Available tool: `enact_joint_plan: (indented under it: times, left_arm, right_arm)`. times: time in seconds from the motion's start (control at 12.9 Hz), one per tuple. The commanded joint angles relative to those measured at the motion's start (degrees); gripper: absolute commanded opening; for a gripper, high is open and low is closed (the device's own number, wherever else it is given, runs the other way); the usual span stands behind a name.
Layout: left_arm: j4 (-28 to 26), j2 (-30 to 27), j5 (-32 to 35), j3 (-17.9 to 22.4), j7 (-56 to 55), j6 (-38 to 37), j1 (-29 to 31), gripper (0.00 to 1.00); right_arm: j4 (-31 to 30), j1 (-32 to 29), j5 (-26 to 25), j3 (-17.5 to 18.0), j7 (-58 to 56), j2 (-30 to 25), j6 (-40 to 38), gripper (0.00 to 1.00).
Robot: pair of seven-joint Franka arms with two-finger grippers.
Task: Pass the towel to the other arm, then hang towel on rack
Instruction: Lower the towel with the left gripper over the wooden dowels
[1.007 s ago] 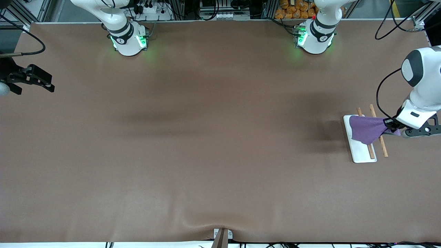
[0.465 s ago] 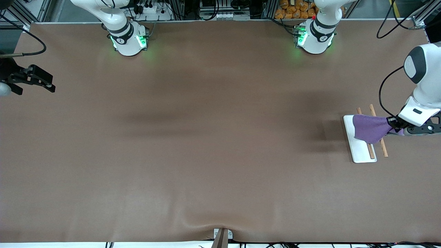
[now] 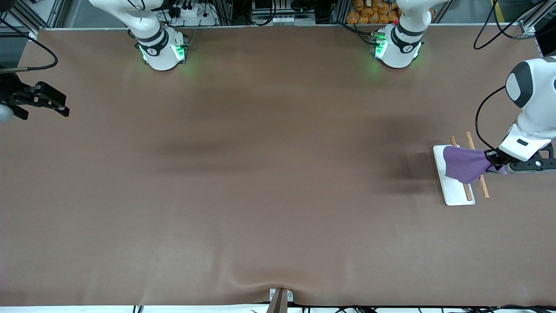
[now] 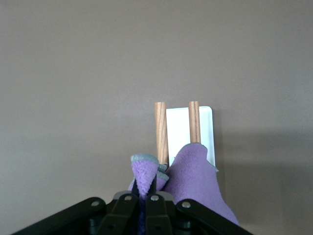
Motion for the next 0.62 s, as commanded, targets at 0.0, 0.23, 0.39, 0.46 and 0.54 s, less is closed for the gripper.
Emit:
enact_joint_plan:
  times: [0.0, 0.23, 0.39, 0.46, 0.54]
  left_arm:
    - [-0.4, 0.6, 1.3, -0.4, -0.4, 1.3, 0.5, 0.00]
    - [-1.2, 0.7, 1.3, -0.3, 0.2, 1.3, 1.1, 0.00]
    - [-1.9, 0.7, 1.3, -0.3, 0.3, 1.3, 2.2, 0.00]
    - [-2.1, 0.9, 1.3, -0.3, 0.3, 1.3, 2.3, 0.00]
    - [-2.4, 1.0, 1.3, -0.3, 0.4, 1.3, 2.9, 0.00]
  right_arm:
    - [1.4, 0.0, -0.3, 0.0, 0.4, 0.6, -0.9, 1.00]
    - [1.5, -0.1, -0.3, 0.0, 0.4, 0.7, -0.9, 1.00]
    - [1.5, -0.1, -0.3, 0.0, 0.4, 0.7, -0.9, 1.00]
    - [1.5, -0.2, -0.3, 0.0, 0.4, 0.7, -1.0, 1.00]
    - [1.4, -0.2, -0.3, -0.1, 0.4, 0.6, -1.0, 1.00]
